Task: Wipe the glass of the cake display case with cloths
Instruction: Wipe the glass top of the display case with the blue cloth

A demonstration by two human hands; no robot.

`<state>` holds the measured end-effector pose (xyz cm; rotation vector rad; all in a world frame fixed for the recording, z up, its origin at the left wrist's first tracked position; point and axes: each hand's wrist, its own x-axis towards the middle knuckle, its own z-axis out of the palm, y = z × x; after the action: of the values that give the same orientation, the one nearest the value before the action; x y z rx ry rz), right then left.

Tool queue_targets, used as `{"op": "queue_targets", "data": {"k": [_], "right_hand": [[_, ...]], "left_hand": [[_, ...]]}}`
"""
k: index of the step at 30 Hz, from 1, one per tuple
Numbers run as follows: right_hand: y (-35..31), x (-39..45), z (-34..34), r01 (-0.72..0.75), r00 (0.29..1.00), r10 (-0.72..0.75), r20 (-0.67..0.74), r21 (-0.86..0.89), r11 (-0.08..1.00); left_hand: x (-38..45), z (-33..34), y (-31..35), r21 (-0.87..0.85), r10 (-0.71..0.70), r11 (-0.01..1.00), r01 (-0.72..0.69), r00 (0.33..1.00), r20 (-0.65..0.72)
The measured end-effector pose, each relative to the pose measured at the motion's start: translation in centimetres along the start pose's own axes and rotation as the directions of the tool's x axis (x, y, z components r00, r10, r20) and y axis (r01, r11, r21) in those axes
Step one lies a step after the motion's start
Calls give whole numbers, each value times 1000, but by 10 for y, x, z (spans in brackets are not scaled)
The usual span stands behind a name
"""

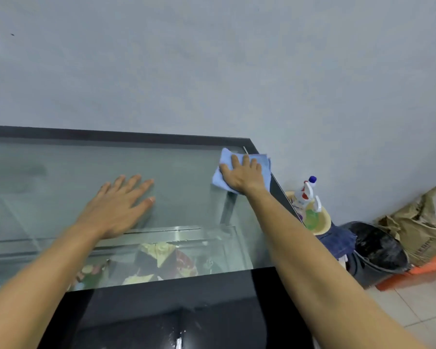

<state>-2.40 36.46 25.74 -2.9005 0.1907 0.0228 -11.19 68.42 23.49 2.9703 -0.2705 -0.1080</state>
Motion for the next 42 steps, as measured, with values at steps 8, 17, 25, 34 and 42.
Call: {"op": "queue_targets", "data": {"k": [8, 17, 25, 34, 42], "right_hand": [[-12, -175, 16, 603, 781, -602, 169, 47, 796], [99, -157, -13, 471, 878, -466, 107, -27, 882], [-19, -125, 20, 403, 910, -402, 100, 17, 915], [120, -217, -23, 370, 924, -365, 116, -27, 929], [-31, -221, 28, 395, 916, -392, 88, -25, 918]], "left_hand": [[42, -4, -17, -25, -89, 996, 89, 996, -12], [39, -7, -12, 1, -66, 998, 66, 998, -6], [41, -5, -12, 42, -81, 996, 82, 996, -28], [30, -9, -12, 25, -56, 998, 57, 998, -23], [33, -5, -14, 30, -27, 999, 28, 999, -38]]}}
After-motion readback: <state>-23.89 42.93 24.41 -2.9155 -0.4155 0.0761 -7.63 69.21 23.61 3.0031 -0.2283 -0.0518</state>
